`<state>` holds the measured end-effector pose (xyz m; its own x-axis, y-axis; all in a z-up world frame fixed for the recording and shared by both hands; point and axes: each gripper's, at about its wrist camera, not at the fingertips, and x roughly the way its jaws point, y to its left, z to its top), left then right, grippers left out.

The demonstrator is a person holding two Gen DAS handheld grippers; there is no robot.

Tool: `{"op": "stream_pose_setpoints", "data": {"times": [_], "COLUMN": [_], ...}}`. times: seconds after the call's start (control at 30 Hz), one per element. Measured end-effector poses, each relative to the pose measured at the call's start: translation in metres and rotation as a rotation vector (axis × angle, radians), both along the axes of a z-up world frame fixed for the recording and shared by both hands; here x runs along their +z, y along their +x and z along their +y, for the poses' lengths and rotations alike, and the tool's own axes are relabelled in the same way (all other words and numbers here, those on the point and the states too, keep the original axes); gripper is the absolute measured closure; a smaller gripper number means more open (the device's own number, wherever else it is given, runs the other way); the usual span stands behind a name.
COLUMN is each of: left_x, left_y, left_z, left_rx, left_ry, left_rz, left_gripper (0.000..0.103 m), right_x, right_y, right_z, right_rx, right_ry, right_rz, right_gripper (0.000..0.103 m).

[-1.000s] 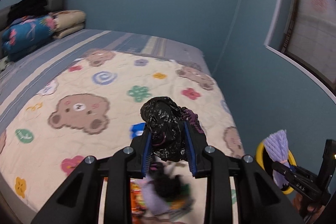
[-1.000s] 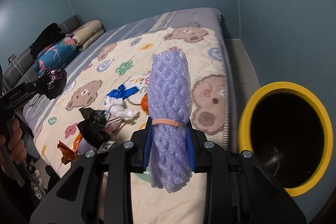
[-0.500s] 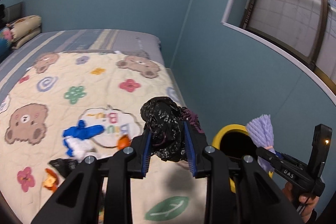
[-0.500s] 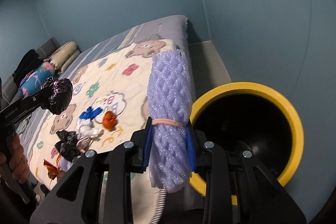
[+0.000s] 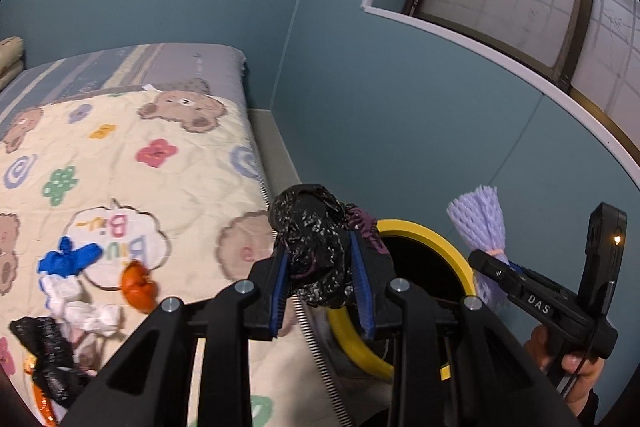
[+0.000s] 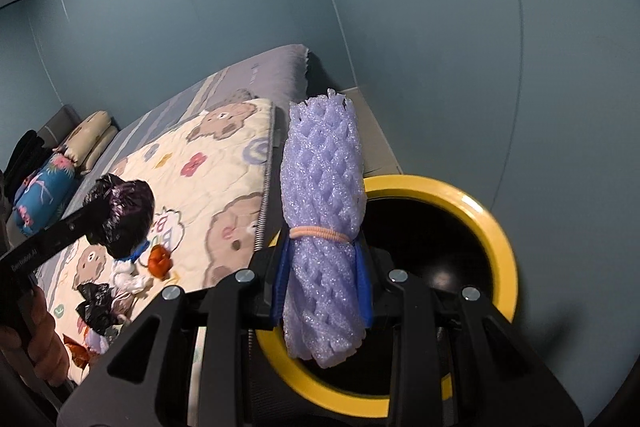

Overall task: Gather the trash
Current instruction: 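Carry both items over the yellow bin and open both tools to drop them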

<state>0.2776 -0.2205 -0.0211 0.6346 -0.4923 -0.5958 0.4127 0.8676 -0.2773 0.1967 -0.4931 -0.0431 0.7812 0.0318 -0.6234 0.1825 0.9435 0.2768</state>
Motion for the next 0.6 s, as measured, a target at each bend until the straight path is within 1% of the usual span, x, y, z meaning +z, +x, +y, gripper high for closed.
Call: {"op": "stream_pose_setpoints", "data": {"times": [0.27,0.4,0.5,0.53,0.6], "left_x": [-0.019,-0.027,-0.031,-0.031,-0.033], "left_y": [0.009,0.011,0.012,0.013,0.014], "left_z": [-0.051,-0.072,-0.082,-0.085,-0.088], "left_rx": [-0.06,-0.102,-0.11,-0.112,-0.112], "left_ry": [0.013,0.006,0.004,0.003,-0.007], "left_rz": [0.024,0.04,0.045,0.05,0.063], "left_gripper": [0.076,0.076,0.072,0.07,0.061], "right_x": [-0.012,-0.017,-0.019,-0.02,-0.022], "right_y": [0.007,0.006,0.003,0.003,0.002], "right_z": [-0.024,-0.033,-0.039,-0.042,-0.047], "right_rx": [-0.036,-0.054,-0.07,-0.082,-0.104], "right_ry": [0.013,0.02,0.027,0.028,0.03], "right_rz": [0.012,0.018,0.018,0.02,0.026], "right_gripper": [0.075,0.075,0.072,0.071,0.07]}}
